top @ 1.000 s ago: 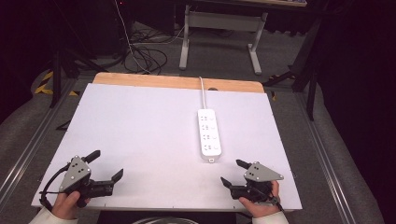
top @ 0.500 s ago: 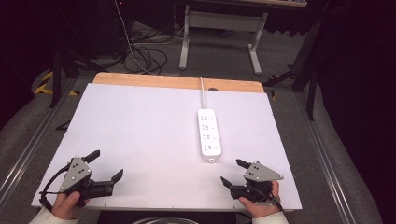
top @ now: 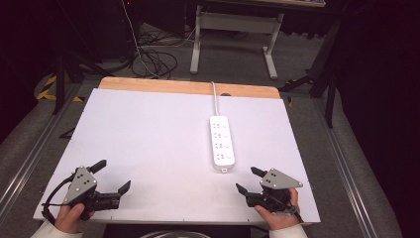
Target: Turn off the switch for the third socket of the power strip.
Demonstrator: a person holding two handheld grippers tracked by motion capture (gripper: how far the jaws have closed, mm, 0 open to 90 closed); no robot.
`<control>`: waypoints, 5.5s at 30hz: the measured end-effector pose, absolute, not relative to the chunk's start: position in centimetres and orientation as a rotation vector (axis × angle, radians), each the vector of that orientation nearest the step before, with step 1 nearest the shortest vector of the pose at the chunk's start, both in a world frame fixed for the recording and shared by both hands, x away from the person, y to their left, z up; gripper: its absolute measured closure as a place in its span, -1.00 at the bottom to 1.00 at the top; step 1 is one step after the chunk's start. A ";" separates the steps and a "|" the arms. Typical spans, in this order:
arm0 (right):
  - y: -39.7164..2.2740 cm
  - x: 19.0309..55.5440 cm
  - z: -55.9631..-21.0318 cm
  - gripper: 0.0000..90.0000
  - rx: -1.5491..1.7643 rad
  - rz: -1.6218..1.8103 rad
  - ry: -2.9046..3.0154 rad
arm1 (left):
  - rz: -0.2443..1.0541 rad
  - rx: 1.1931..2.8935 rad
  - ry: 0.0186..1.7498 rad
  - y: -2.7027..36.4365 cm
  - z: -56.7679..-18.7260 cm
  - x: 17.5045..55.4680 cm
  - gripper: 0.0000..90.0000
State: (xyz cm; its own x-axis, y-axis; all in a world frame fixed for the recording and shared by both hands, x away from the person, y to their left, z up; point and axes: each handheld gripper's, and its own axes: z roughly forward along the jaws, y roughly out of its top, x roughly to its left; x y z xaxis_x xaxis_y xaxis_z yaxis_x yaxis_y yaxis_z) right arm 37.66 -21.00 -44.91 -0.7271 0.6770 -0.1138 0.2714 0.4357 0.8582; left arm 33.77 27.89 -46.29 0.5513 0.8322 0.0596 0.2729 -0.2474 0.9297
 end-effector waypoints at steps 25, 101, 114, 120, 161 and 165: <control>-19.3 40.6 -40.9 -0.17 0.757 1.201 2.302 | 0.697 1.795 0.914 27.9 -46.3 33.8 -0.95; -15.0 52.6 -45.1 1.00 0.989 0.946 2.416 | 0.684 1.809 0.901 27.9 -46.4 33.8 -0.95; -14.8 52.4 -45.4 1.00 0.977 0.938 2.407 | 0.683 1.811 0.898 27.9 -46.4 33.8 -0.95; -14.9 52.4 -45.5 1.00 0.988 0.937 2.404 | 0.680 1.811 0.898 27.8 -46.4 33.8 -0.95; -14.7 50.7 -42.4 1.00 0.950 1.120 2.288 | 0.689 1.819 0.897 27.8 -46.4 33.8 -0.95; -14.8 50.4 -42.1 1.00 0.937 1.115 2.281 | 0.686 1.814 0.901 27.8 -46.4 33.8 -0.95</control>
State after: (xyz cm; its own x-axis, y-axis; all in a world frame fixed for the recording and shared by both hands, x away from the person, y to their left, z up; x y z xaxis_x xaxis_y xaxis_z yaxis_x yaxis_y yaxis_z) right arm 50.45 -14.80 -42.14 -0.6784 0.7300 -0.0831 0.3829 0.4478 0.8080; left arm 33.83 27.84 -46.40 0.5687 0.8201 0.0632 0.2793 -0.2648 0.9230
